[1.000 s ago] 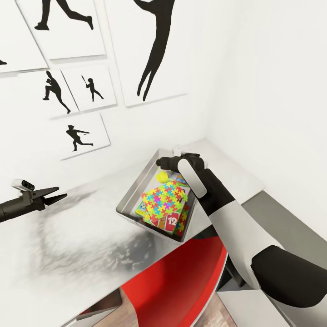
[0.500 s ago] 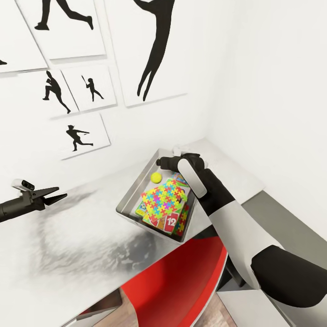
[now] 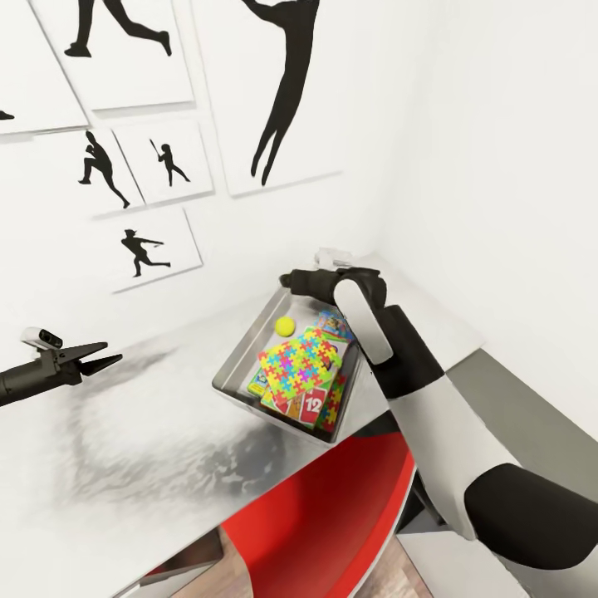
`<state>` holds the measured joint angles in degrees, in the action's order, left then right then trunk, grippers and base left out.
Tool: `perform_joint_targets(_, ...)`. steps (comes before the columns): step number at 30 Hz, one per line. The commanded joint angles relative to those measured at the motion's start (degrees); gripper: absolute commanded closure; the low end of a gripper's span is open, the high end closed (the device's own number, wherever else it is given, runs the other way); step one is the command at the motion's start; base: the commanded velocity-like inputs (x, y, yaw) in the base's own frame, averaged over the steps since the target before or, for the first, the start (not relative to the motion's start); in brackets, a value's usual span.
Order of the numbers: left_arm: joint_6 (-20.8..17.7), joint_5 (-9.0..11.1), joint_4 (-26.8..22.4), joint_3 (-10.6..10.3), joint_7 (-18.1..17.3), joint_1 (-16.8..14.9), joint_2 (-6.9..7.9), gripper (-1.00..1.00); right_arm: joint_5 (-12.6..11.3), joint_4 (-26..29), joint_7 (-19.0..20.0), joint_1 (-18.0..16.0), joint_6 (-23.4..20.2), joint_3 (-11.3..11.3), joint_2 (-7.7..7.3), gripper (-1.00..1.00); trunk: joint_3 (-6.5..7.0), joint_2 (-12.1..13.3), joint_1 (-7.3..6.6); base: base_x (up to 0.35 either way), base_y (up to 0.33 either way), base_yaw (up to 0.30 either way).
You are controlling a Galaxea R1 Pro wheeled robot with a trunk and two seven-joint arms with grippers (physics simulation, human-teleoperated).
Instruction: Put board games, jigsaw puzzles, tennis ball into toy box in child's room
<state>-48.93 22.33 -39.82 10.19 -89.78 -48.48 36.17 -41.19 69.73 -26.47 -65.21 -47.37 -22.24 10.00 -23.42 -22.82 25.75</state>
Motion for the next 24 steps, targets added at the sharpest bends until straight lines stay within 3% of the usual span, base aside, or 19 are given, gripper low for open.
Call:
perform_joint_targets(1,-0.6,0.0,0.0,0.0,-0.2,0.0,0.02,-1.0,-0.7,0.5,-0.6,0.3,-0.3,0.6,0.0,-1.0,-0.03,-0.1,0.04,0.0,0.0,0.0)
perform_joint_targets(6,-0.5,-0.2,0.0,-0.1,-0.2,0.0,0.04,-1.0,-1.5,6.4,-0.3,4.4,-1.6,5.8,0.0,-1.0,0.39,-0.1,0.04,-0.062,0.0,0.0)
perform_joint_targets(7,-0.4,-0.2,0.0,-0.2,-0.2,0.0,0.04,-1.0,-2.0,9.9,1.0,6.7,-2.0,8.0,-1.4,-1.0,0.48,-0.1,0.04,-0.207,0.0,0.0)
perform_joint_targets(12,-0.2,-0.4,0.1,-0.3,-0.2,0.1,0.08,-1.0,-5.7,16.6,7.9,11.8,-2.7,13.5,-5.51,-1.0,0.95,-0.1,0.04,-0.271,0.0,0.0)
perform_joint_targets(16,-0.1,-0.2,0.2,-0.3,-0.2,0.2,1.41,-1.0,-7.2,20.1,11.9,14.8,-3.9,15.7,-7.86,-1.0,1.33,-0.1,0.04,-0.306,0.0,0.0)
perform_joint_targets(19,0.0,-0.1,0.3,-0.3,-0.2,0.5,3.09,-1.0,-8.9,21.4,19.3,16.0,-5.2,19.5,-9.01,-1.0,1.61,-0.1,0.04,-0.202,0.0,0.0)
perform_joint_targets(24,0.1,-0.1,0.4,-0.3,-0.2,0.7,4.71,-1.0,-10.2,21.8,34.4,17.9,-7.2,22.6,-9.78,-1.0,2.08,-0.1,0.04,-0.056,0.0,0.0)
